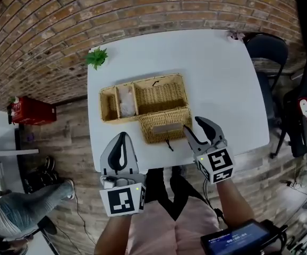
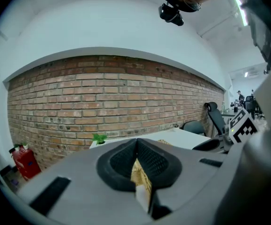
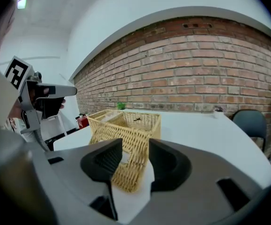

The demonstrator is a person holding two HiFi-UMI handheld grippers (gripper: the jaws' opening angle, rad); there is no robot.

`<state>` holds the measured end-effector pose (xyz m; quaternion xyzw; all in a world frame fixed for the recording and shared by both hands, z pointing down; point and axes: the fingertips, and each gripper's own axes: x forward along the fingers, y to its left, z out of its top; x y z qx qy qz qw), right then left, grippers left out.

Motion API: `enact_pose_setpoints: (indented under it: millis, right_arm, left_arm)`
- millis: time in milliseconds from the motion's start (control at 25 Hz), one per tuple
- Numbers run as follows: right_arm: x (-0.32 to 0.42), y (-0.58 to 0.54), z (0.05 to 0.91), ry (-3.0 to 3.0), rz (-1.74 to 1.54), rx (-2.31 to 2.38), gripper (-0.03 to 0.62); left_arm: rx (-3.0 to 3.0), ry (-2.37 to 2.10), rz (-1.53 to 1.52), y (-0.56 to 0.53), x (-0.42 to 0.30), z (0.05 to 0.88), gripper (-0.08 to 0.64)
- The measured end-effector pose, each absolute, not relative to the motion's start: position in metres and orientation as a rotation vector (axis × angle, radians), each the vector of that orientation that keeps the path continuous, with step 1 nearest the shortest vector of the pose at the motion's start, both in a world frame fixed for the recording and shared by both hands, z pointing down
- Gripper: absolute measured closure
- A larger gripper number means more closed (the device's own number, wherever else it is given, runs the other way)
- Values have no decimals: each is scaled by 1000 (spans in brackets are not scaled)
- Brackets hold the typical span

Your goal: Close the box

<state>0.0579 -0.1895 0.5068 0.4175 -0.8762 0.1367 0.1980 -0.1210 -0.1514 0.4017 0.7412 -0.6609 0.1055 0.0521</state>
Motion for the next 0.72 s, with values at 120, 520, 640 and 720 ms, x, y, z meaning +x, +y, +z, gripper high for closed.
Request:
enact_pose_setpoints:
  millis: [120, 520, 640, 720]
  right_arm:
    - [59, -184, 531, -2425, 440, 1151, 407]
    - [60, -175, 576, -2417, 609, 1063, 399]
    - [57, -174, 576, -2435, 607, 1017, 423]
    - [57, -173, 577, -2443, 618, 997, 431]
  left_arm:
    - [2241, -1991, 349, -149, -122, 415, 549]
    - [2184, -1956, 414, -143, -123, 451, 549]
    - [2182, -1953, 418, -144, -122, 456, 549]
    - [2183, -1954, 419, -145, -120, 455, 549]
